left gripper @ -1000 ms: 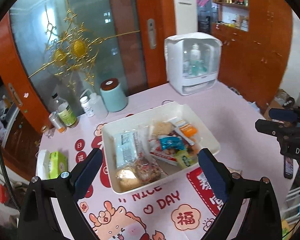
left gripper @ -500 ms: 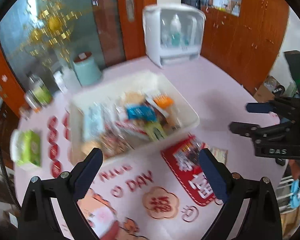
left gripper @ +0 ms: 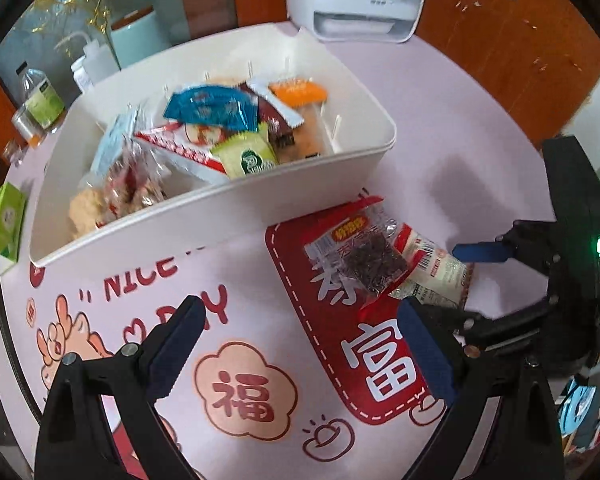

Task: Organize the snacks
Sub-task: 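Grasp the red packet with the left gripper while the right grasps the white LIPO pack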

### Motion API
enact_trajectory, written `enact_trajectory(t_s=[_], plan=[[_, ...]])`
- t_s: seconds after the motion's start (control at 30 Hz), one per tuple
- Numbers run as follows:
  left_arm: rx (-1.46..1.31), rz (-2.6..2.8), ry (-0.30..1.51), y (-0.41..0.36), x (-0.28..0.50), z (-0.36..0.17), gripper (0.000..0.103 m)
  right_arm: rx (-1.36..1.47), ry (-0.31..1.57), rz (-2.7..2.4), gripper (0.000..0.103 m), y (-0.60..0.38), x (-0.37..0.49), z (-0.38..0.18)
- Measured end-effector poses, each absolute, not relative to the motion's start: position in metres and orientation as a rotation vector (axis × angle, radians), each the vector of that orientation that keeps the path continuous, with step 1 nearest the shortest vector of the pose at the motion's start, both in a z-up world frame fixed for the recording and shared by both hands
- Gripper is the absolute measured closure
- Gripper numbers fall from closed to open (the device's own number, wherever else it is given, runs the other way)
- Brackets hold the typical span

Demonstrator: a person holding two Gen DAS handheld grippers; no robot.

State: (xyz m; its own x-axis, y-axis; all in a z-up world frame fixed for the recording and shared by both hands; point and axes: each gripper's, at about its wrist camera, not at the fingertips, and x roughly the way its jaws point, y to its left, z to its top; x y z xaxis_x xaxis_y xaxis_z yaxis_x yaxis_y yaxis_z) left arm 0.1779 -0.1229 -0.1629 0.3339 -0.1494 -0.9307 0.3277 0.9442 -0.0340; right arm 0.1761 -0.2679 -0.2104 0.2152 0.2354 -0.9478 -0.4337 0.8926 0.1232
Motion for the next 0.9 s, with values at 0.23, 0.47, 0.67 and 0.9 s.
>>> enact_trajectory(t_s=[0.23, 0.47, 0.67, 0.9], plan=[[0.125, -0.289, 1.245, -0.139, 0.191, -0.18, 0.007, -0.271, 1.221, 0.46, 0.043, -0.276, 0.168, -0.215], [0.024, -0.313, 1.313, -0.169, 0.21, -0.203, 0.007, -0.182, 1.206, 0.425, 0.056, -0.303, 0.158, -0.211], [-0.141, -0.293, 1.381, -0.185, 0.228, -0.22, 0.007, -0.157, 1.182, 0.412, 0.056, -0.307, 0.147, -0.211], [-0.162, -0.219, 1.4, -0.195, 0.235, -0.236, 0.028, -0.109, 1.188, 0.417, 0.056, -0.313, 0.148, -0.209]])
